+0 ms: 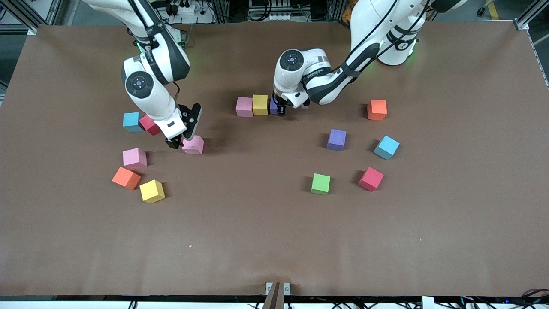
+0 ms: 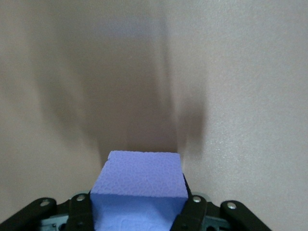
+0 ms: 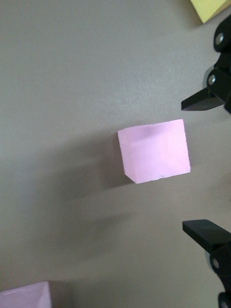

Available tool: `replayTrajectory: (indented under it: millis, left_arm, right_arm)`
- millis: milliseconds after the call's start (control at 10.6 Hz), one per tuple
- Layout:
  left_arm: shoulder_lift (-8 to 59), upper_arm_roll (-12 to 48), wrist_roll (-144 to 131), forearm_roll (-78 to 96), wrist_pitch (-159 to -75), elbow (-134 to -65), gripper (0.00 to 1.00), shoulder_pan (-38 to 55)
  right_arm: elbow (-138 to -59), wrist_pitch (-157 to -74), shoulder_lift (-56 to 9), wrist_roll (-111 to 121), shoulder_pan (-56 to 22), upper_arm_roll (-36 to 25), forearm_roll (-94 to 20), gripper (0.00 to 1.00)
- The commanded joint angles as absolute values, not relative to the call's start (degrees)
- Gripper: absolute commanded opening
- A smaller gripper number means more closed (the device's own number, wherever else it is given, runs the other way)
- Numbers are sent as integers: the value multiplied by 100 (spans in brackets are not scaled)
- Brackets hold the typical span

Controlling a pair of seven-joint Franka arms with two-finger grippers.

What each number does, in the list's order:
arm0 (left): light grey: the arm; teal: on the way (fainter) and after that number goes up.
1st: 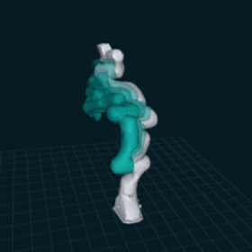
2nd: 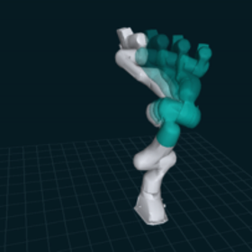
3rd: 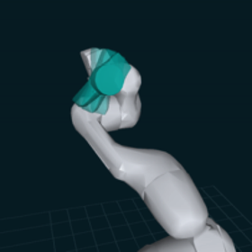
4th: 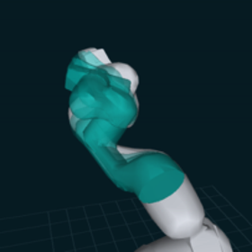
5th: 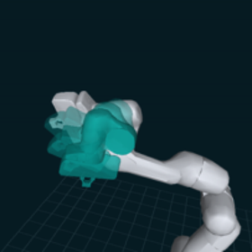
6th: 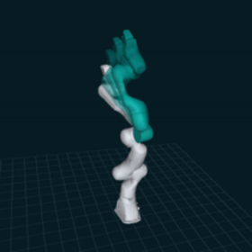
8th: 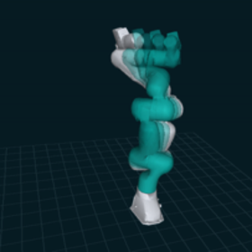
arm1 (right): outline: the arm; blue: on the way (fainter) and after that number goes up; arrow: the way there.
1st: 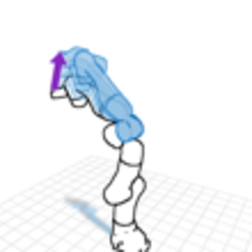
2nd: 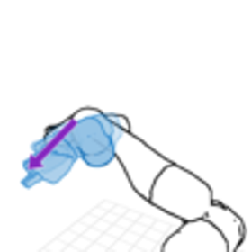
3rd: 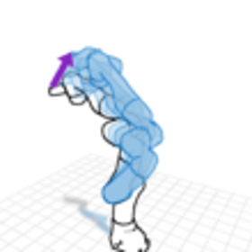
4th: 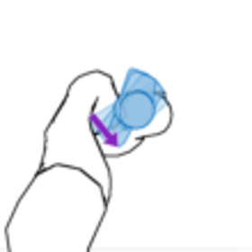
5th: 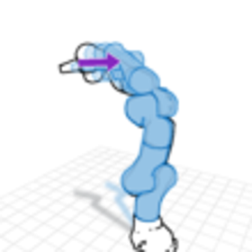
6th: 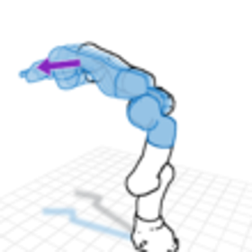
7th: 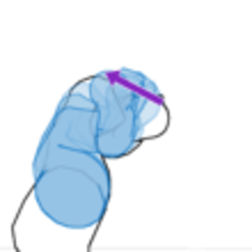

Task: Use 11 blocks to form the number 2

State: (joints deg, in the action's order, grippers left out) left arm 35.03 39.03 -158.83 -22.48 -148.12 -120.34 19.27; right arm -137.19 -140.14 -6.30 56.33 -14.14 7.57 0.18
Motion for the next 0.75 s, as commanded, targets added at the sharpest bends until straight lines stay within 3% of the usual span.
replayTrajectory:
  millis: [0,660]
  left_arm:
    - [3638,3876,-17024,-2672,-14854,-11857,40,2021]
    - [3674,3656,-17059,-2672,-14854,-11751,40,2232]
  right_arm:
    - [-13685,-14071,-834,6055,-1283,852,105,100]
    - [-13658,-14915,-1449,6275,-1283,879,105,100]
